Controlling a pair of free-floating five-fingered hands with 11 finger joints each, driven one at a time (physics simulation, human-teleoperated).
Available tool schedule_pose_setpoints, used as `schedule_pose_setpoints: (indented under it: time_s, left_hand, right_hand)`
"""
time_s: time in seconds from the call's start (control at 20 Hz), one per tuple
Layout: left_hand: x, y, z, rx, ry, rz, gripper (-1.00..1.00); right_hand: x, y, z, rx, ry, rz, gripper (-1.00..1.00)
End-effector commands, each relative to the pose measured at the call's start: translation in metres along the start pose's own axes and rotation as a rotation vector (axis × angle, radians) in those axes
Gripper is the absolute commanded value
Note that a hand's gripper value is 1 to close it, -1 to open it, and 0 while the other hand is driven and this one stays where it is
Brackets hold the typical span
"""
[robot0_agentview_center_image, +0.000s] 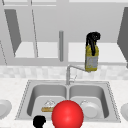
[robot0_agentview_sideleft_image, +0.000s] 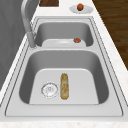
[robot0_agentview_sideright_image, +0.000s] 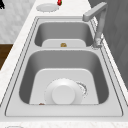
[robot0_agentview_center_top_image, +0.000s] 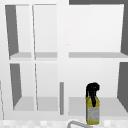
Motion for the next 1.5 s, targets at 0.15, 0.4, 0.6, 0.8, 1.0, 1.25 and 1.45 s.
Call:
schedule_pose_setpoints:
  time_s: [0.15,0.4,0.6,0.8,1.0,1.25,1.45]
  left_hand:
    - [0.0,0.0,0.0,0.0,0.0,0.0,0.0]
    - [0.0,0.0,0.0,0.0,0.0,0.0,0.0]
    - [0.0,0.0,0.0,0.0,0.0,0.0,0.0]
    - [0.0,0.0,0.0,0.0,0.0,0.0,0.0]
    - [0.0,0.0,0.0,0.0,0.0,0.0,0.0]
    - [0.0,0.0,0.0,0.0,0.0,0.0,0.0]
    - [0.0,0.0,0.0,0.0,0.0,0.0,0.0]
  right_hand:
    - [-0.021,0.03,0.049,0.0,0.006,-0.006,1.0]
    - [-0.041,0.065,0.074,0.017,0.004,-0.008,1.0]
    - [-0.063,0.096,0.083,0.006,-0.003,-0.006,1.0]
    - [-0.086,0.132,0.084,-0.004,-0.006,-0.009,1.0]
    - [-0.111,0.165,0.069,-0.004,-0.008,-0.011,1.0]
    - [-0.139,0.2,0.04,0.012,-0.008,-0.025,1.0]
    - [-0.16,0.221,0.002,0.034,-0.006,-0.024,1.0]
